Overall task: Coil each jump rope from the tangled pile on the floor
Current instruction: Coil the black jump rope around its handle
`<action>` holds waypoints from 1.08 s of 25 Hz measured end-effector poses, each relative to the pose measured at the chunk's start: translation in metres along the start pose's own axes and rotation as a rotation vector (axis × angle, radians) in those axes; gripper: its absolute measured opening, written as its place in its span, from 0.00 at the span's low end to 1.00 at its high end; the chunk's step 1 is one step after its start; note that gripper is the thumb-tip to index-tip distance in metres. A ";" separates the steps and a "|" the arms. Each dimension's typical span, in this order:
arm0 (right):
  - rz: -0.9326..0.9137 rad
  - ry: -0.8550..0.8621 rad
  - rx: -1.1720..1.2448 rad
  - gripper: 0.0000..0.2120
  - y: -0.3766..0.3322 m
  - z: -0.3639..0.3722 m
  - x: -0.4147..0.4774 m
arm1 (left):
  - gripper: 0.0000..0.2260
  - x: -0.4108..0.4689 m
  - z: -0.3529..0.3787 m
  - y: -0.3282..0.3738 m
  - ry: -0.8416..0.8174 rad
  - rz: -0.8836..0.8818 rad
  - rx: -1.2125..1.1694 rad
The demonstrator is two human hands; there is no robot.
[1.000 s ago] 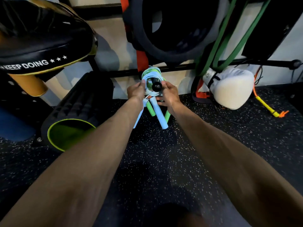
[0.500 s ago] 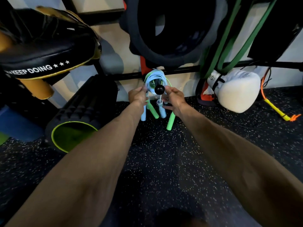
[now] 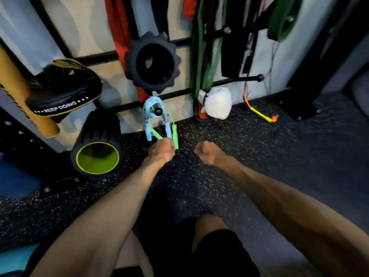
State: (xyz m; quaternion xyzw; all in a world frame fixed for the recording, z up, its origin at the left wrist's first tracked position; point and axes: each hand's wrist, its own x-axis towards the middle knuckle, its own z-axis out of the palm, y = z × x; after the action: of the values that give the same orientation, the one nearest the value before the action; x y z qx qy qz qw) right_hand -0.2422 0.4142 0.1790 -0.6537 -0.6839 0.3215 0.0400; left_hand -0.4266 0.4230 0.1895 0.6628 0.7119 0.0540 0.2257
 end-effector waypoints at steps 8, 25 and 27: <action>0.147 0.123 0.077 0.12 0.090 -0.046 -0.122 | 0.07 -0.047 0.028 0.112 -0.213 0.347 0.253; 1.191 0.277 0.569 0.18 0.277 0.170 -0.432 | 0.02 -0.284 0.330 0.235 -0.964 0.700 0.286; 1.253 0.301 0.629 0.17 0.275 0.209 -0.446 | 0.08 -0.313 0.367 0.220 -1.041 0.616 0.196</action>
State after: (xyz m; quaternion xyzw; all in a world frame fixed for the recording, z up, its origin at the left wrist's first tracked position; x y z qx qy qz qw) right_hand -0.0395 -0.0939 0.0420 -0.9183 -0.0418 0.3722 0.1284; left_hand -0.0744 0.0633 0.0227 0.7952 0.2855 -0.2800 0.4557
